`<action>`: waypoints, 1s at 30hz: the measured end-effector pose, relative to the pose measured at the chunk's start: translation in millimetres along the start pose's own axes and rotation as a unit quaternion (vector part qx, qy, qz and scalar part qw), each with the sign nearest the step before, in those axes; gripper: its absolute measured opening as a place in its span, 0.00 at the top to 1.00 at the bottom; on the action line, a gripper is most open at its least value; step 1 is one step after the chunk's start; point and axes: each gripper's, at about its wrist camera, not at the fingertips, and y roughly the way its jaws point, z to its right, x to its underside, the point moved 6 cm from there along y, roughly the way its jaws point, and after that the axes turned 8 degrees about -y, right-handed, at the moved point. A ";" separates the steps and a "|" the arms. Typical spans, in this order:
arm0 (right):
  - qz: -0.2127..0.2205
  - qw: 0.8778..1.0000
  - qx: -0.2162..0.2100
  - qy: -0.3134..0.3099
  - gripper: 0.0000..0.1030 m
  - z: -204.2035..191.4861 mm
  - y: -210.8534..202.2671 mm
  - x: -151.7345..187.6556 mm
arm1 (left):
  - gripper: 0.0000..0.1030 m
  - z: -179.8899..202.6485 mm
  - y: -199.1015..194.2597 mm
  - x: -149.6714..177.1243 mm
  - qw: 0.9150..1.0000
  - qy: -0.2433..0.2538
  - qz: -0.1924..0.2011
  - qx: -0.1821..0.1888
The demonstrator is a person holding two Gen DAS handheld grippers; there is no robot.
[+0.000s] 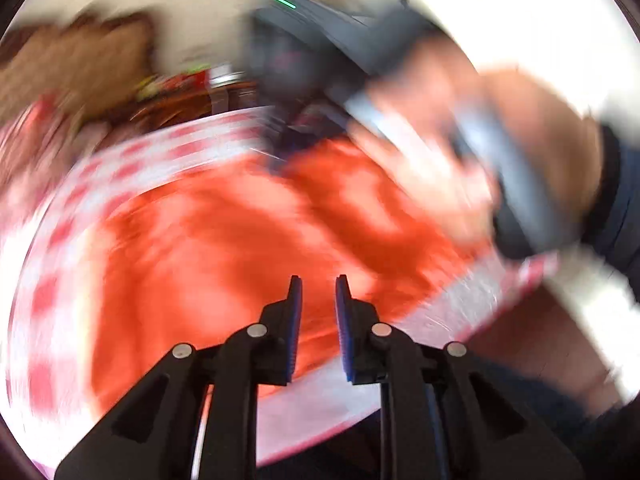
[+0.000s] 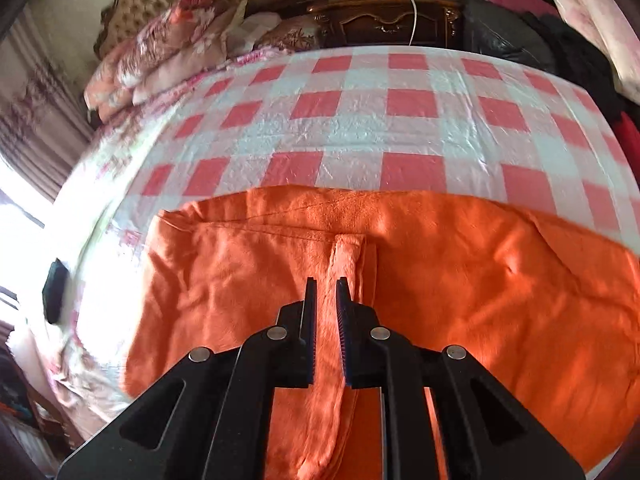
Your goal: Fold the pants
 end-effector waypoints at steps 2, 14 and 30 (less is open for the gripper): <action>-0.026 0.999 0.023 -0.020 0.86 -1.7 18.5 6.4 | 0.81 -49.3 -19.6 -14.5 0.996 -0.075 0.025 -0.035; -0.010 0.991 0.105 -0.079 0.86 -11.0 27.8 18.8 | 0.82 -175.2 87.6 -68.5 0.991 -0.067 -0.064 -0.097; -0.006 0.989 0.123 -0.080 0.81 -9.7 26.1 19.5 | 0.78 -185.4 27.3 -16.4 0.987 -0.072 -0.048 -0.135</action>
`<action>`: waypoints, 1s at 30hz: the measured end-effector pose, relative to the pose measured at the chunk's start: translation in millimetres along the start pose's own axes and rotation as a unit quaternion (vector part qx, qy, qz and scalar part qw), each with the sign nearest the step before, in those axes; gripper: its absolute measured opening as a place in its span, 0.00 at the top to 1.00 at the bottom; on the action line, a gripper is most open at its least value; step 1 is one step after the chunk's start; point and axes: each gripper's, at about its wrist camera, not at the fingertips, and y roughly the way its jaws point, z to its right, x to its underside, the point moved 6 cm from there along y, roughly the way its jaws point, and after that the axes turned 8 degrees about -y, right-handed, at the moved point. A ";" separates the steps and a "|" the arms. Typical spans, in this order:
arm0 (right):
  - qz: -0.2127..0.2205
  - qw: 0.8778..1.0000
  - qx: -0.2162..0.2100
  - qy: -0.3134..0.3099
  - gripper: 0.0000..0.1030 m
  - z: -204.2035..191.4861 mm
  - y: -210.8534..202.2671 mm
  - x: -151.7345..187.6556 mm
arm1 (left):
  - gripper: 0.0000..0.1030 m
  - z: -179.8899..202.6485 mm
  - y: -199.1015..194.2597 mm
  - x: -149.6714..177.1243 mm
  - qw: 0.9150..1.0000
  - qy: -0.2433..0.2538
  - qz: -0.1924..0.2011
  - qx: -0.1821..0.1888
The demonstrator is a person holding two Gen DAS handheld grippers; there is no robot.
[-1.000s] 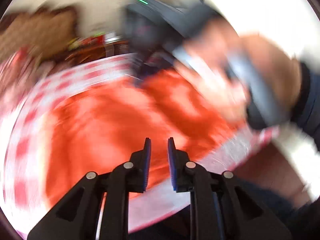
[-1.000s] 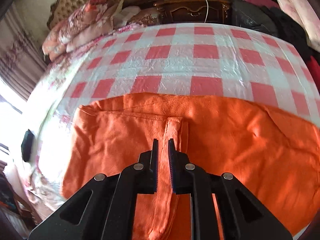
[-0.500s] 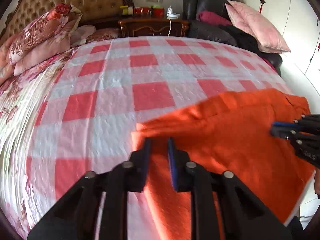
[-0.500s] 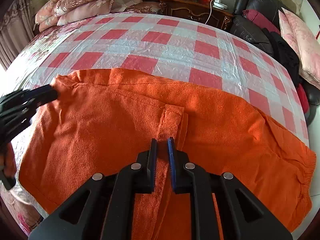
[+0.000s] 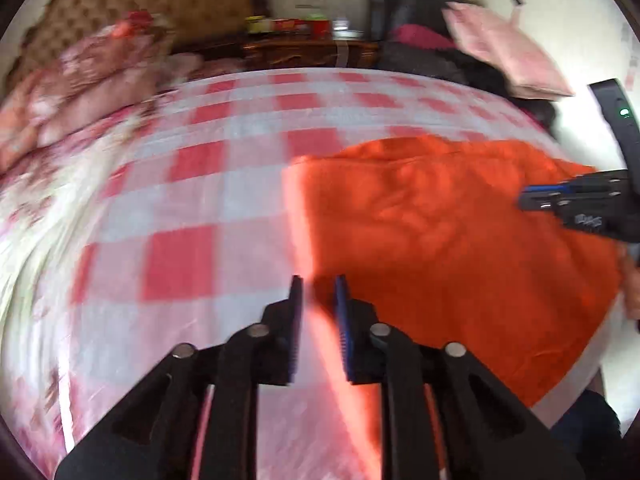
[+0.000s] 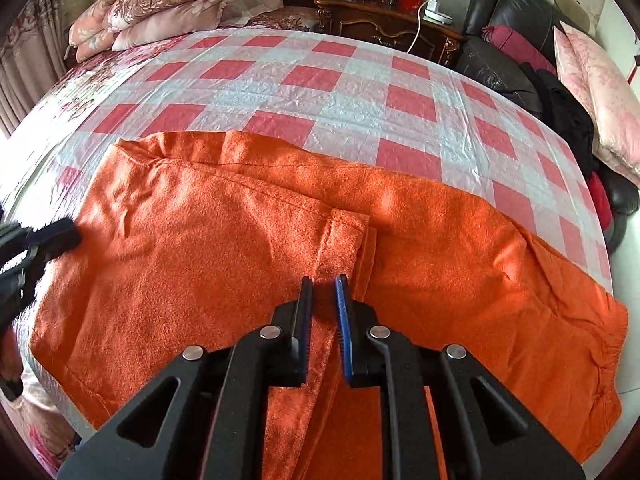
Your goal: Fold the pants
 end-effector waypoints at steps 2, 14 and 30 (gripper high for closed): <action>0.000 1.000 -0.009 0.018 0.75 7.2 -4.1 1.6 | 0.80 -5.0 -19.9 5.1 1.000 -0.007 0.015 0.011; 0.003 1.000 -0.001 -0.008 0.53 -28.2 -34.0 59.6 | 0.68 25.3 -41.1 56.2 0.999 0.049 -0.013 0.020; 0.007 1.000 -0.011 0.019 0.36 -14.4 -34.3 74.9 | 0.50 22.7 -38.5 46.8 1.000 -0.009 -0.019 -0.003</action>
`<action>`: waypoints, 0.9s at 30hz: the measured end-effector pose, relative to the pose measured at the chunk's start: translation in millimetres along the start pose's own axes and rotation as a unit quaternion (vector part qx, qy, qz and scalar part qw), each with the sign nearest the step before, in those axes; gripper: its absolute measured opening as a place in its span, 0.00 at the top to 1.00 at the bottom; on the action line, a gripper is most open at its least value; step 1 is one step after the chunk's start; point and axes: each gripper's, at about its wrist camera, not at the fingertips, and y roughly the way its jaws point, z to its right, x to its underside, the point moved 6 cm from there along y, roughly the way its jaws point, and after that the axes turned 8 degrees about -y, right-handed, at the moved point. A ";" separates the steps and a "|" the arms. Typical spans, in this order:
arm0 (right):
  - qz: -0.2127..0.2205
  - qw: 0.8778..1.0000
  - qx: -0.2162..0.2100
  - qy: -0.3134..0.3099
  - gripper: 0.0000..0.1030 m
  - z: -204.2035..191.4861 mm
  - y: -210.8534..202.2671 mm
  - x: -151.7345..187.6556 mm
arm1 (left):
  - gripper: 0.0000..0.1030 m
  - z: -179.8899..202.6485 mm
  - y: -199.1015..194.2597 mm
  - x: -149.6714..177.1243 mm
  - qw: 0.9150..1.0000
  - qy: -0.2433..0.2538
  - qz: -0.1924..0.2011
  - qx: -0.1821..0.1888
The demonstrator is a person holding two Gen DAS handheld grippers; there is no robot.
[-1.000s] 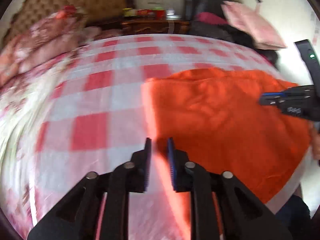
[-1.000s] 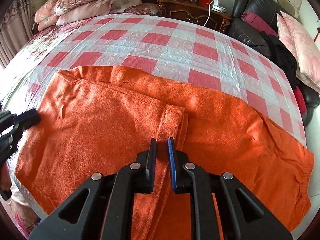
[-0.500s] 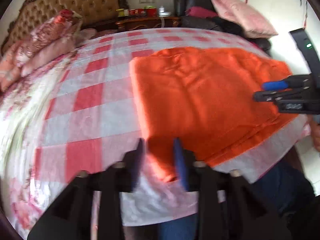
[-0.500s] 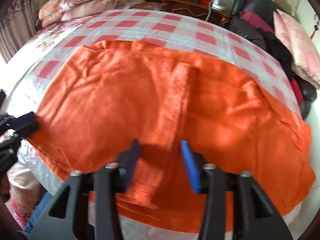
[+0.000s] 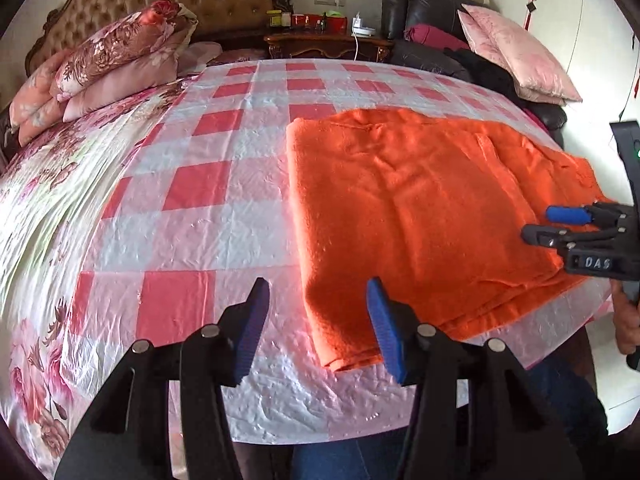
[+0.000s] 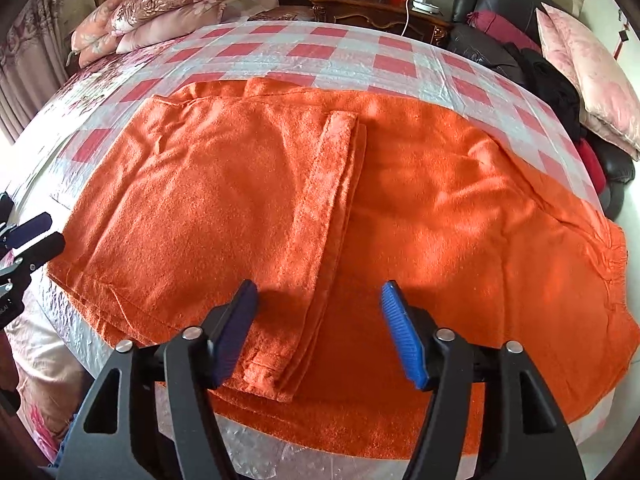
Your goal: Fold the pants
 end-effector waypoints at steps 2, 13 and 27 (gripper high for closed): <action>-0.001 1.000 -0.002 0.004 0.33 2.2 0.8 1.1 | 0.48 1.7 5.2 6.0 1.000 0.017 -0.006 -0.017; 0.055 0.998 -0.013 0.030 0.49 7.6 -17.4 -44.2 | 0.72 24.7 7.3 -73.1 0.998 -0.021 0.047 0.046; 0.030 0.999 0.002 0.012 0.75 -6.1 45.5 -98.6 | 0.75 19.7 79.4 -115.5 0.999 -0.039 0.000 0.003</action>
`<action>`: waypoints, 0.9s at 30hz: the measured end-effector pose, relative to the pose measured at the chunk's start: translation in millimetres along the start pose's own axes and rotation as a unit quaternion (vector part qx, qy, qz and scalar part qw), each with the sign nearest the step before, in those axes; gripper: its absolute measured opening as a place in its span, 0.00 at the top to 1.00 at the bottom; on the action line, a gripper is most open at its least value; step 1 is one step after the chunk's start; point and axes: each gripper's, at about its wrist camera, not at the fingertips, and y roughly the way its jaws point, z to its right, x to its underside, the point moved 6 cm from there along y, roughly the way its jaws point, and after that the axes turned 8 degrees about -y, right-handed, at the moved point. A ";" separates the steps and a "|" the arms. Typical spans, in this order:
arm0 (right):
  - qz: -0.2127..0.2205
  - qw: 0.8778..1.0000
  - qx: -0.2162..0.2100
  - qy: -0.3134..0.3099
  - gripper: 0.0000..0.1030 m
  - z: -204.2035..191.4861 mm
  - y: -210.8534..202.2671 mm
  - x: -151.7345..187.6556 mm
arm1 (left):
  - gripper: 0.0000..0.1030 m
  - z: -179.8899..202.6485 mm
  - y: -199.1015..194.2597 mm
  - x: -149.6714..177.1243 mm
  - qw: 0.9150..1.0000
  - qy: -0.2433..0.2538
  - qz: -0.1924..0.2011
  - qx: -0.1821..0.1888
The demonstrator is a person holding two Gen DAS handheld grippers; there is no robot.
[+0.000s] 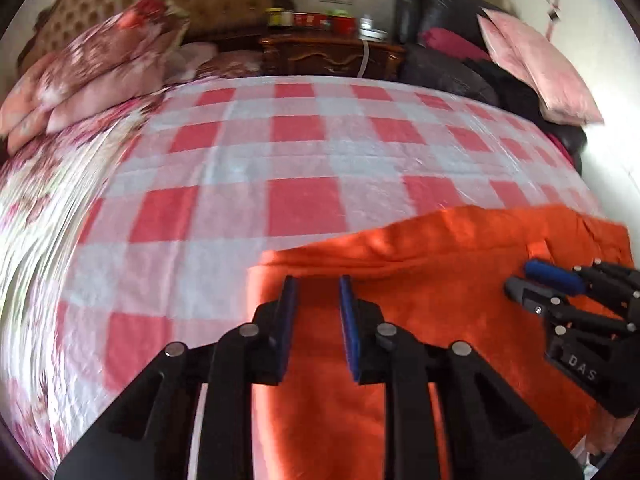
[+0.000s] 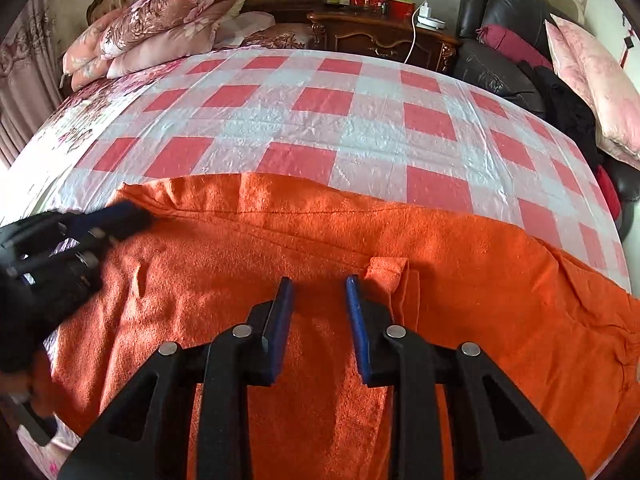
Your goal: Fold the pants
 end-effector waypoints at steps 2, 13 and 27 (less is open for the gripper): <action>-0.002 1.000 0.003 -0.001 0.75 -0.5 -0.1 0.8 | 0.66 -20.6 -16.5 8.3 0.999 -0.044 0.001 0.006; -0.001 1.000 0.005 0.000 0.75 0.0 -0.1 0.9 | 0.65 -59.6 -80.1 101.1 0.992 -0.110 -0.042 0.041; -0.033 0.999 -0.004 0.005 0.74 -5.2 -44.1 50.8 | 0.65 -42.5 -95.6 128.9 0.974 -0.171 -0.057 0.137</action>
